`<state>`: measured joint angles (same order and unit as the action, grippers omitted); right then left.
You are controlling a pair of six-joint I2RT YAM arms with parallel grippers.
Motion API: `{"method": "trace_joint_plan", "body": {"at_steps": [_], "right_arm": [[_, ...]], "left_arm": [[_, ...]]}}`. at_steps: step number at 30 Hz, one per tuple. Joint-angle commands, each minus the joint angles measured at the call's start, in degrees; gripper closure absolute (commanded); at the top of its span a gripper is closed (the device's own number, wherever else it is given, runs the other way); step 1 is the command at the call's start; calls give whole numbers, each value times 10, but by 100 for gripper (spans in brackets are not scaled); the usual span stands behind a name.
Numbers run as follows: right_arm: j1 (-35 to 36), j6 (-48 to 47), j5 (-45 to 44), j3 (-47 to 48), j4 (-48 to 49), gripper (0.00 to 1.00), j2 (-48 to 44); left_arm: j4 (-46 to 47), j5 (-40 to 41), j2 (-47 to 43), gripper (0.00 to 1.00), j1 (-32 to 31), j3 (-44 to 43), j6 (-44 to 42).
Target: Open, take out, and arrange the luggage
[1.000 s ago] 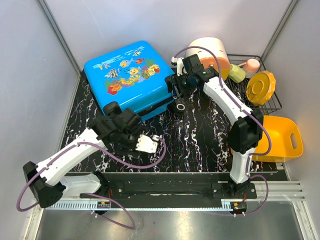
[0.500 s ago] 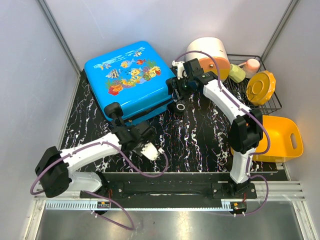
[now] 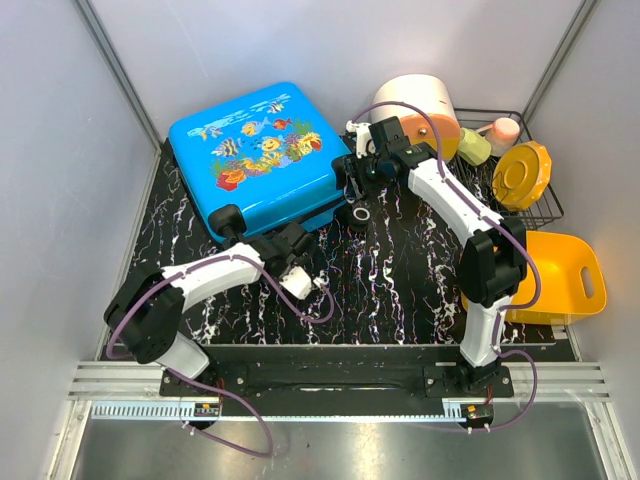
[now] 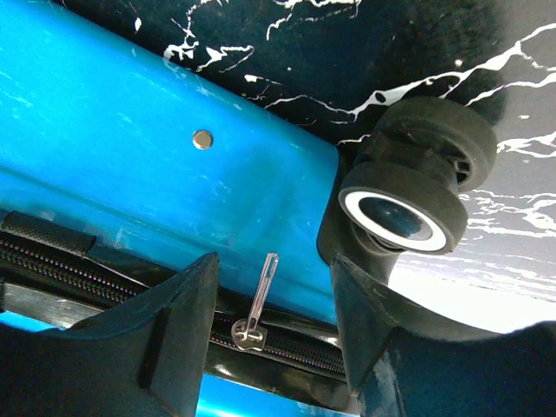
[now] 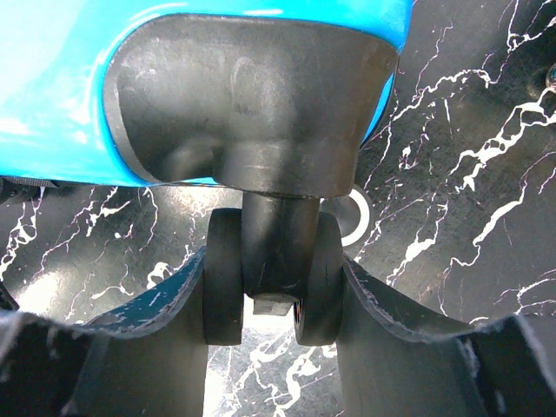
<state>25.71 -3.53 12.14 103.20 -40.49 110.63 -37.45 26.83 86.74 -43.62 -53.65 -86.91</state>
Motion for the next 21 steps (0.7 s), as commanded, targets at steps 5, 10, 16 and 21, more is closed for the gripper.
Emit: {"method": "trace_joint_plan", "body": {"at_steps": [5, 10, 16, 21], "right_arm": [[-24, -24, -10, -2, 59, 100, -23], [-26, -25, -11, 1, 59, 100, -22], [-31, -30, -14, 11, 58, 100, -16], [-35, -33, -20, 13, 58, 100, -13]], "left_arm": [[12, 42, -1, 64, 21, -15, -51], [-18, 49, -3, 83, 29, 3, -45], [-44, 54, -45, 100, 27, 38, -19], [-39, 67, -101, 100, 25, 90, -33]]}}
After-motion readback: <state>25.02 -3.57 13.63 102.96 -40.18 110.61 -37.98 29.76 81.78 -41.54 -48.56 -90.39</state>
